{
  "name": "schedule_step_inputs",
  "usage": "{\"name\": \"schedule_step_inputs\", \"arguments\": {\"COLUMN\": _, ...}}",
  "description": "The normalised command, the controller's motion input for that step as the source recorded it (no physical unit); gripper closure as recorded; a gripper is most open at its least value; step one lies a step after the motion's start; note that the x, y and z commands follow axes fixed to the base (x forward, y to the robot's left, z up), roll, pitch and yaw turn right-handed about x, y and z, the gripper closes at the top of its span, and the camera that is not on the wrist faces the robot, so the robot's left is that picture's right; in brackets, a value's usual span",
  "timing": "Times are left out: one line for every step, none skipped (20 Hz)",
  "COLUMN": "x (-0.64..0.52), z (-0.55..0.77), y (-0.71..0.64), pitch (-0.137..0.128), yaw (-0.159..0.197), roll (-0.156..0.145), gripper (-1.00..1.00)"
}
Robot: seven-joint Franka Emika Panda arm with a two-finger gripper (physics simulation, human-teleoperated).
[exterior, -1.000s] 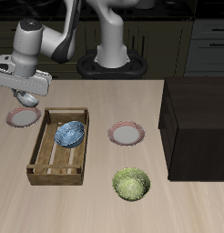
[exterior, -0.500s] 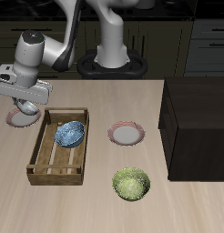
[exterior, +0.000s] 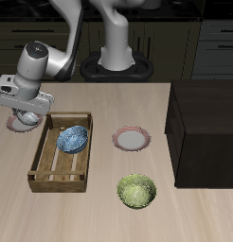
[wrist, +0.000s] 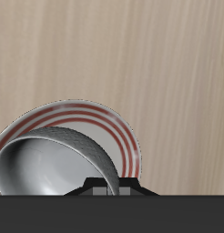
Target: Place the white bowl on the off-center plate and place the green bowl on top of the wooden shelf
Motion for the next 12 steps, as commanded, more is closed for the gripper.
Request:
{"name": "schedule_step_inputs", "arguments": {"x": -0.07, "z": -0.09, "y": 0.35, "pitch": 0.101, "yaw": -0.131, "roll": 0.145, "gripper": -1.00}}
{"name": "schedule_step_inputs", "arguments": {"x": -0.05, "z": -0.04, "y": -0.40, "pitch": 0.008, "yaw": 0.050, "roll": -0.139, "gripper": -1.00}}
{"name": "schedule_step_inputs", "arguments": {"x": 0.00, "z": -0.02, "y": -0.01, "pitch": 0.018, "yaw": 0.022, "roll": -0.007, "gripper": -1.00}}
{"name": "schedule_step_inputs", "arguments": {"x": -0.16, "z": 0.06, "y": -0.06, "pitch": 0.008, "yaw": -0.001, "roll": -0.018, "gripper": -1.00}}
{"name": "schedule_step_inputs", "arguments": {"x": -0.06, "z": 0.06, "y": 0.01, "pitch": -0.005, "yaw": -0.014, "roll": -0.012, "gripper": -1.00}}
{"name": "schedule_step_inputs", "arguments": {"x": -0.03, "z": 0.05, "y": 0.01, "pitch": -0.004, "yaw": 0.012, "roll": -0.013, "gripper": -1.00}}
{"name": "schedule_step_inputs", "arguments": {"x": -0.12, "z": 0.16, "y": 0.00, "pitch": -0.004, "yaw": 0.000, "roll": 0.011, "gripper": -1.00}}
{"name": "schedule_step_inputs", "arguments": {"x": -0.07, "z": 0.12, "y": 0.07, "pitch": -0.013, "yaw": -0.013, "roll": 0.006, "gripper": -1.00}}
{"name": "schedule_step_inputs", "arguments": {"x": -0.24, "z": 0.36, "y": 0.24, "pitch": -0.052, "yaw": 0.007, "roll": 0.019, "gripper": -1.00}}
{"name": "schedule_step_inputs", "arguments": {"x": -0.10, "z": 0.30, "y": 0.09, "pitch": -0.030, "yaw": -0.045, "roll": 0.013, "gripper": -1.00}}
{"name": "schedule_step_inputs", "arguments": {"x": -0.07, "z": 0.24, "y": 0.12, "pitch": -0.038, "yaw": -0.012, "roll": 0.027, "gripper": -1.00}}
{"name": "schedule_step_inputs", "arguments": {"x": -0.03, "z": 0.23, "y": 0.09, "pitch": -0.055, "yaw": -0.007, "roll": -0.012, "gripper": -1.00}}
